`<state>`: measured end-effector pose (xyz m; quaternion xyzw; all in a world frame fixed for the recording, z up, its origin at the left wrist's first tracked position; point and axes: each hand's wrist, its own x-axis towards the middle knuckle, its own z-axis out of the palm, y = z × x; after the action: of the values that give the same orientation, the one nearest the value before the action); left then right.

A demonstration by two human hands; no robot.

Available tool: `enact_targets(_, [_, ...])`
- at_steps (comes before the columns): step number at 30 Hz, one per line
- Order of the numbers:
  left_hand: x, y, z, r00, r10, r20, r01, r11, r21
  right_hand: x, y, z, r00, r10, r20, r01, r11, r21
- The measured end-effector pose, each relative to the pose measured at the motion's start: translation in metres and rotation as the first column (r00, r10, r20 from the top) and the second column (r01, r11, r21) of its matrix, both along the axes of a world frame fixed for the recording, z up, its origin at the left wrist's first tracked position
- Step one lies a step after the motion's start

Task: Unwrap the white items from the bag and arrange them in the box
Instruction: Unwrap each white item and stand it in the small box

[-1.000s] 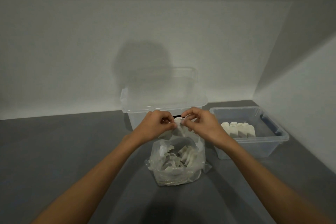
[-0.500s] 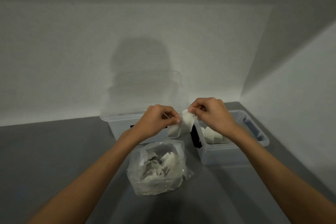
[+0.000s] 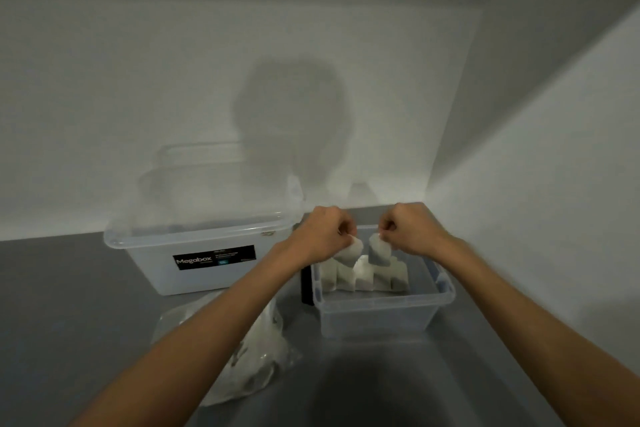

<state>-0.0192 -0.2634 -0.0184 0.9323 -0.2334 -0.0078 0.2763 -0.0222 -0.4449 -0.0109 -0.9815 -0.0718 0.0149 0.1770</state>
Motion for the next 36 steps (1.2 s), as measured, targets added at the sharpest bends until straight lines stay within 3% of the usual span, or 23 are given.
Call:
enact_targets(4, [0.013, -0.032, -0.021, 0.986, -0.012, 0.165, -0.057, 0.912, 0.406, 0.016, -0.008, -0.035, 0.993, 0.051, -0.104, -0.054, 0.998, -0.026])
enact_targets(7, [0.021, -0.040, -0.038, 0.960, -0.062, 0.273, -0.135, 0.750, 0.647, 0.024, -0.006, -0.054, 0.978, 0.107, -0.181, -0.108, 0.994, 0.006])
enact_targets(10, [0.028, -0.042, -0.054, 0.964, -0.109, 0.244, -0.135, 0.587, 0.798, 0.032, 0.000, -0.065, 0.961, 0.144, -0.237, -0.145, 0.989, 0.014])
enact_targets(15, [0.031, -0.053, -0.064, 0.995, -0.047, 0.090, -0.053, 0.510, 0.859, 0.042, 0.013, -0.084, 0.944, 0.179, -0.279, -0.188, 0.982, -0.005])
enact_targets(20, [0.030, -0.051, -0.072, 0.982, -0.062, 0.176, -0.130, 0.445, 0.886, 0.044, 0.016, -0.092, 0.967, 0.157, -0.199, -0.174, 0.982, -0.070])
enact_targets(25, [0.028, -0.048, -0.079, 0.965, -0.081, 0.248, -0.187, 0.446, 0.875, 0.044, 0.020, -0.099, 0.977, 0.166, -0.132, -0.181, 0.977, -0.112])
enact_targets(36, [0.024, -0.049, -0.084, 0.966, -0.034, 0.256, -0.225, 0.378, 0.898, 0.040, 0.028, -0.104, 0.982, 0.143, -0.122, -0.152, 0.986, -0.069])
